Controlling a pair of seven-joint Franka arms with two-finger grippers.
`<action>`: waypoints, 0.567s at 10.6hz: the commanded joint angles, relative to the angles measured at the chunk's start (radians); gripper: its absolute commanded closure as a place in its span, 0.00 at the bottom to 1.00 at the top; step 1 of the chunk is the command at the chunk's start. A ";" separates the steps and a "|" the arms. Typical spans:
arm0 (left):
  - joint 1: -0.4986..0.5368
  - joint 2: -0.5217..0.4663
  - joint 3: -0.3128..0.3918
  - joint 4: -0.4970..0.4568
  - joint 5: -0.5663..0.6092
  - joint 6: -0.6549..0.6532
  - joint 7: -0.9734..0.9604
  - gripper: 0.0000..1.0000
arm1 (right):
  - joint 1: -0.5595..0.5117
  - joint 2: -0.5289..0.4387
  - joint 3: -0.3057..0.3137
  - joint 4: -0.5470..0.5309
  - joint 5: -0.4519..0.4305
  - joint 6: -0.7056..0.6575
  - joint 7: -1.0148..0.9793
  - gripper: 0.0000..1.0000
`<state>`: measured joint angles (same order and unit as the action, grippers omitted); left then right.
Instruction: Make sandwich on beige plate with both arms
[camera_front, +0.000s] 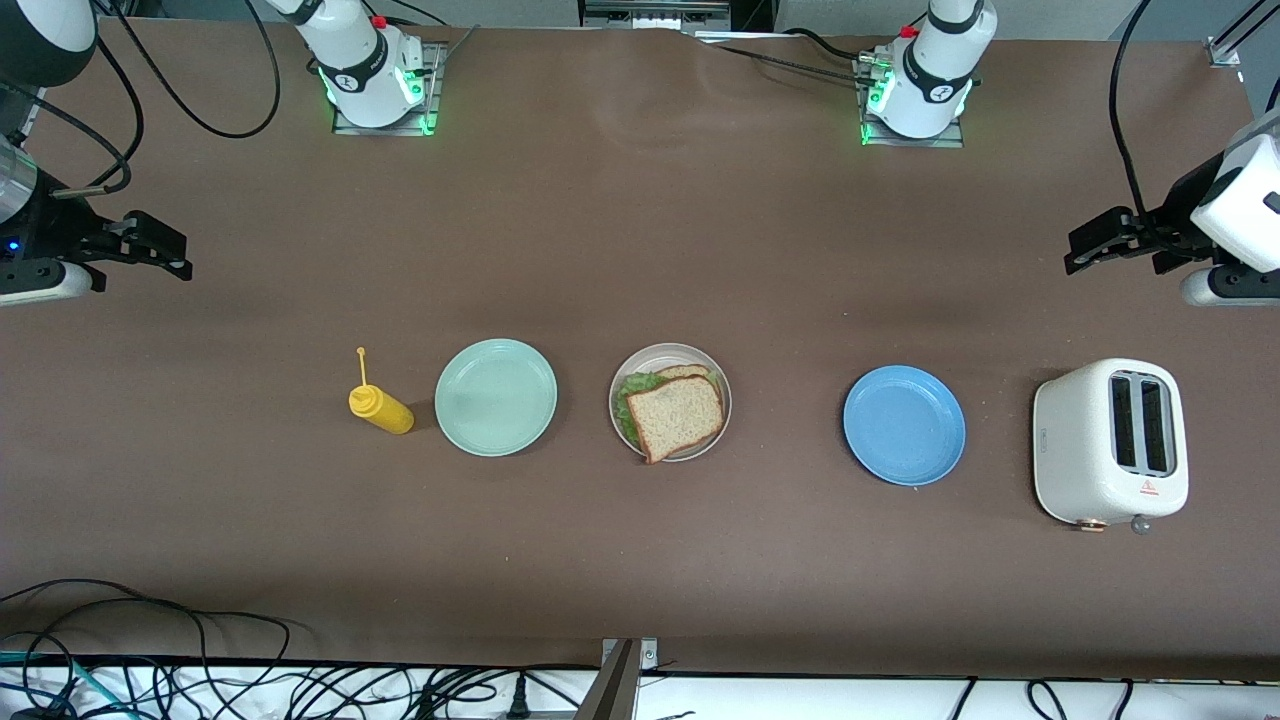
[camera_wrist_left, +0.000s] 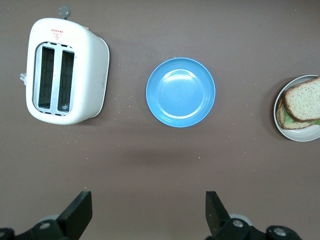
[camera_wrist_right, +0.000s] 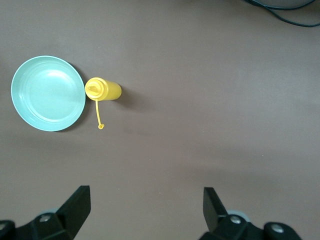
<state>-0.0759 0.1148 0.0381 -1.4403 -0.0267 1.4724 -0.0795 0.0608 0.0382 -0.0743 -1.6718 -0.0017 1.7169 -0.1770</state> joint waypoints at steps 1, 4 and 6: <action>0.005 0.013 -0.001 0.024 -0.007 -0.004 -0.002 0.00 | 0.008 0.015 -0.002 0.027 0.019 -0.006 0.008 0.00; 0.005 0.013 -0.001 0.024 -0.007 -0.004 -0.002 0.00 | 0.016 0.015 -0.004 0.027 0.017 -0.005 0.007 0.00; 0.005 0.013 -0.001 0.024 -0.007 -0.004 -0.002 0.00 | 0.014 0.017 -0.005 0.027 0.017 -0.003 0.005 0.00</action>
<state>-0.0758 0.1159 0.0382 -1.4403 -0.0267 1.4724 -0.0795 0.0719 0.0418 -0.0741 -1.6717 -0.0010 1.7187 -0.1769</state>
